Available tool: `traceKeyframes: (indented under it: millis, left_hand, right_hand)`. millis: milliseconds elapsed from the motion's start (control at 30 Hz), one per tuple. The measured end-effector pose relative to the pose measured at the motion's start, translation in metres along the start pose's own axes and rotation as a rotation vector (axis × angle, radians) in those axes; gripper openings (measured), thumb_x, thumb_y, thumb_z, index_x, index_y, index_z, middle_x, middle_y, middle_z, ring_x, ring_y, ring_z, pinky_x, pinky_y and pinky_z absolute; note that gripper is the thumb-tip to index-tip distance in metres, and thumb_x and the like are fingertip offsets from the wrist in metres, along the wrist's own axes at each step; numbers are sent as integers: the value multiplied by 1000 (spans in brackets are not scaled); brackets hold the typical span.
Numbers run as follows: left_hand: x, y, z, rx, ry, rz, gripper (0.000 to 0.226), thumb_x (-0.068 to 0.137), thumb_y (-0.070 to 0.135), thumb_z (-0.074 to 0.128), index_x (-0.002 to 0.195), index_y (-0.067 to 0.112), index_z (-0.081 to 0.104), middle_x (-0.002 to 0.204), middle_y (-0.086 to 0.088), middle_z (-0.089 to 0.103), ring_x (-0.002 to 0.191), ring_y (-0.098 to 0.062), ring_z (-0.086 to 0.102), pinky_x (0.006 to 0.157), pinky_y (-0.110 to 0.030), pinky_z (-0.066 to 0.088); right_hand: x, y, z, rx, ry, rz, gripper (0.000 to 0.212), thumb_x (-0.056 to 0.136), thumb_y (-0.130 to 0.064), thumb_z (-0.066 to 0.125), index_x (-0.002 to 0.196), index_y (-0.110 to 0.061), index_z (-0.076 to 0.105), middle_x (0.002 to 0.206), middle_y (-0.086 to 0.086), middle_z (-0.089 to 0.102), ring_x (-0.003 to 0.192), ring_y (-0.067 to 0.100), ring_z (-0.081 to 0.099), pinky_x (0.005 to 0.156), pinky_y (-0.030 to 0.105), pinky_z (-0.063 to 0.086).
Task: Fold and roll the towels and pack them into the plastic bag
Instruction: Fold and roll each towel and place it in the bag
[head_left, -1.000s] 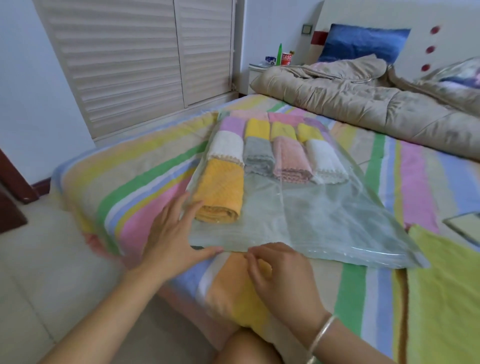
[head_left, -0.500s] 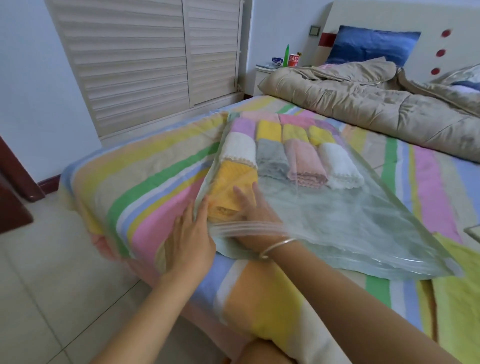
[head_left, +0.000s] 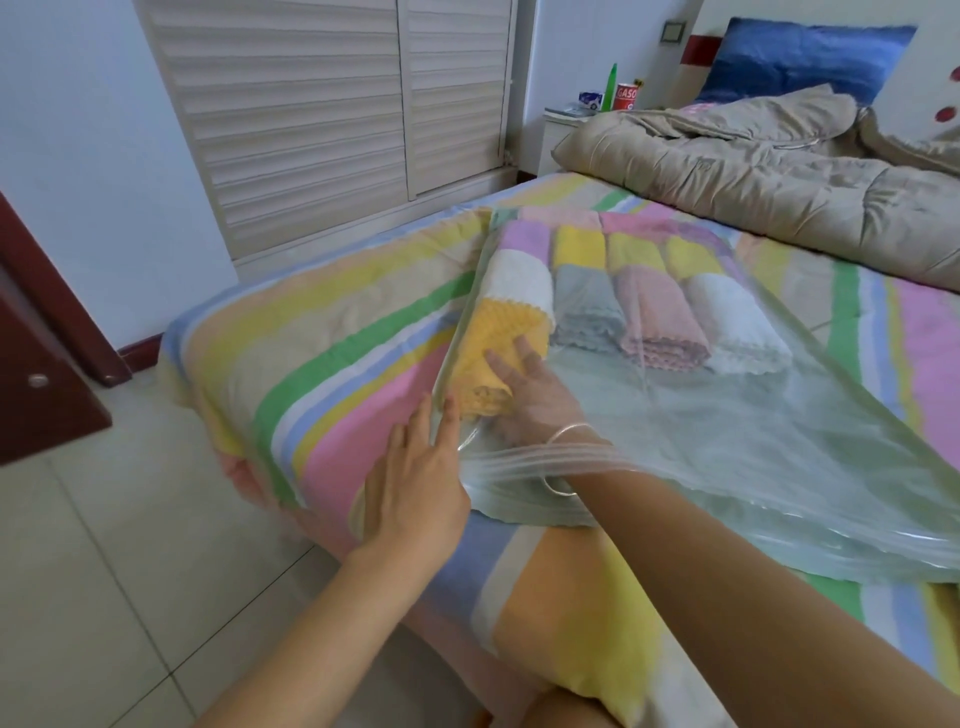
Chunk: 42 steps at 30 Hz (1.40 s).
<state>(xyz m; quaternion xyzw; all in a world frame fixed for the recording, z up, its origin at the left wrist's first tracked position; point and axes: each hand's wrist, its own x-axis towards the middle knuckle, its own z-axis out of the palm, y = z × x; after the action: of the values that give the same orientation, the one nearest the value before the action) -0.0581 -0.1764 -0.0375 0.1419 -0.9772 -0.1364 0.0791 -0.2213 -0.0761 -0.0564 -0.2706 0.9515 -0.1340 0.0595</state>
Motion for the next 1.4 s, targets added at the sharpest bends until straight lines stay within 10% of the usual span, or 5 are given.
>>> traceKeyframes:
  millis: [233,467,767,1033,1400]
  left_hand:
    - [-14,6,-2,-6,74,103,76,93,19,44,155,22,-2,163,-3,0,149,-21,0,121,-36,7]
    - [-63,83,-2,-263,214,444,56,69,0,51,122,15,63,141,-6,51,132,-26,44,113,-39,28]
    - [-203,283,32,-504,-136,995,40,75,6,44,103,20,68,101,0,67,97,-21,59,85,-33,44]
    - [-293,391,83,-413,-366,1209,25,93,27,51,116,24,61,115,4,60,111,-15,52,88,-28,40]
    - [-298,417,112,-421,-328,1261,52,69,77,47,92,35,70,97,16,64,94,-7,59,74,-29,49]
  right_hand:
    - [-87,-13,2,185,164,-9,91,83,-62,41,152,-9,14,159,14,10,146,27,12,119,38,15]
    - [-257,14,-31,189,143,-57,67,87,-57,42,143,-21,41,150,-4,39,142,8,25,111,16,18]
    - [-486,158,-72,41,562,533,5,83,-22,68,83,-27,69,71,-17,56,62,6,51,61,28,42]
    - [-696,251,-93,5,507,1313,28,89,-32,58,116,-25,59,86,2,67,89,29,64,72,33,48]
    - [-767,267,-79,258,656,1465,35,88,-26,60,122,-21,56,82,1,63,78,25,62,69,31,45]
